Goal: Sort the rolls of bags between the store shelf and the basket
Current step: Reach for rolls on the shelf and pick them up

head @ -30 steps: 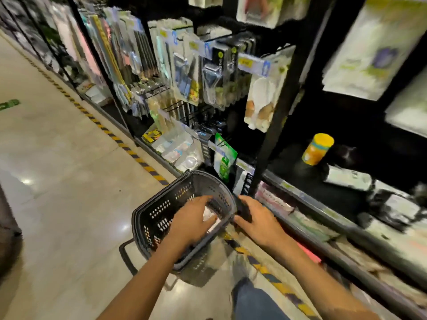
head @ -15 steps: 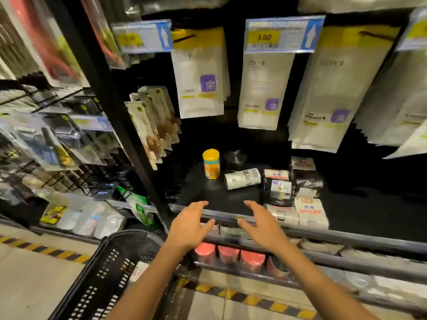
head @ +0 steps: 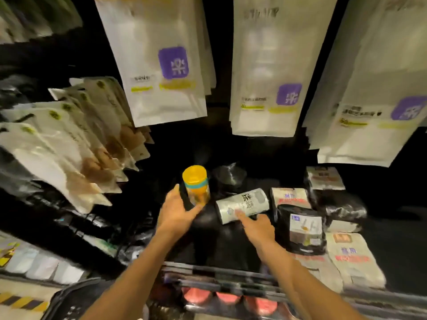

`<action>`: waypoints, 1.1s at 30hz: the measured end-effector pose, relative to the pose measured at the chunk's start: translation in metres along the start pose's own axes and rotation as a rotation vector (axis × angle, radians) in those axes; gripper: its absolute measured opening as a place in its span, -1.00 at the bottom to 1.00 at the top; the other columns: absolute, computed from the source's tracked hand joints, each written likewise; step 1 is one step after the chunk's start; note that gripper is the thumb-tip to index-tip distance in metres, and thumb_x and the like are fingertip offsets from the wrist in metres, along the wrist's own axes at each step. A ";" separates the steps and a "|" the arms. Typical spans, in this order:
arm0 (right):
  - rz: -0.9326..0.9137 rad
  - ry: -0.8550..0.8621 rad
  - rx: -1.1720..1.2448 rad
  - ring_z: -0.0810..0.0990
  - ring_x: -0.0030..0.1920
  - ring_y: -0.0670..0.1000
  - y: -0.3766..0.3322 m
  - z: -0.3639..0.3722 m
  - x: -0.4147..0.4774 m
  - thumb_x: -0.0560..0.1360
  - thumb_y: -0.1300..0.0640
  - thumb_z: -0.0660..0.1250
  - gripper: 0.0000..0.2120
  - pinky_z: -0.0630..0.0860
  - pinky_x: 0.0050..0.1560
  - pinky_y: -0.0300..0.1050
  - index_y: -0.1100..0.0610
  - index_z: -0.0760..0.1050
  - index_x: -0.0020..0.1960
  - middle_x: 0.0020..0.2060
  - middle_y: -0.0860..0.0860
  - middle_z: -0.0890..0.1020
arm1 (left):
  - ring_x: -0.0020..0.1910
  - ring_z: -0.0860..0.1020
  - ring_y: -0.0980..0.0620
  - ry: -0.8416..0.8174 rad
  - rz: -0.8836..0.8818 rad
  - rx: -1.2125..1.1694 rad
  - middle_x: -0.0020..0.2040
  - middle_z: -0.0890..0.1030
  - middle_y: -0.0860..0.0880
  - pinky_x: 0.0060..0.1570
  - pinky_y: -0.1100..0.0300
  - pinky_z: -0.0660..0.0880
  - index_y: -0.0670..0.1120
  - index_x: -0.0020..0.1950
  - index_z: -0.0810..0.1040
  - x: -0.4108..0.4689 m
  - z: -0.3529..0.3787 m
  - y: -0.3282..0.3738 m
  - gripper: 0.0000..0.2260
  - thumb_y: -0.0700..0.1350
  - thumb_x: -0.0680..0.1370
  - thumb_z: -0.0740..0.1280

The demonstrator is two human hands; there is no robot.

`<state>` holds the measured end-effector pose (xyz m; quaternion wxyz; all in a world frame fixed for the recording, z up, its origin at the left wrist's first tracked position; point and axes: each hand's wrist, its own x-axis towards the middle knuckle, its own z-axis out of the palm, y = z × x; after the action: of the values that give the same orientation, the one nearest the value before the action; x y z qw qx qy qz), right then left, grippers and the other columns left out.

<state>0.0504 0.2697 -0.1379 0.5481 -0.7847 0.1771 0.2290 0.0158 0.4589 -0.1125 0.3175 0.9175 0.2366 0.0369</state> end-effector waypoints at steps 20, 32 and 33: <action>0.205 0.392 0.536 0.63 -0.09 0.11 0.008 0.062 0.091 0.14 -0.15 0.60 -0.18 0.60 0.00 0.13 0.21 0.37 0.24 0.04 0.13 0.59 | 0.04 0.52 0.11 0.125 0.080 -0.442 0.06 0.53 0.07 0.06 0.23 0.48 -0.05 0.29 0.42 0.088 0.049 -0.033 -0.33 0.05 0.26 0.59; -0.203 0.337 0.271 0.60 -0.02 0.02 -0.010 0.020 -0.034 0.24 0.02 0.59 -0.41 0.55 0.00 -0.01 0.06 0.35 0.13 -0.01 0.01 0.61 | 0.04 0.55 0.05 0.093 0.028 -0.339 -0.03 0.56 0.14 0.01 0.14 0.51 0.09 0.20 0.49 0.003 -0.016 0.004 -0.39 0.18 0.20 0.57; -0.244 0.324 0.249 0.61 -0.02 0.01 -0.014 0.012 -0.049 0.24 0.02 0.60 -0.41 0.56 0.02 0.02 0.05 0.35 0.13 -0.02 0.00 0.61 | 0.04 0.56 0.06 0.082 0.053 -0.349 0.00 0.59 0.12 0.03 0.12 0.52 0.09 0.22 0.49 -0.006 -0.026 0.010 -0.38 0.18 0.21 0.57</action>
<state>0.0150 0.2868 -0.1035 0.6288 -0.7531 0.1934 0.0086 0.0095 0.4640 -0.0852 0.4609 0.8521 0.2152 0.1233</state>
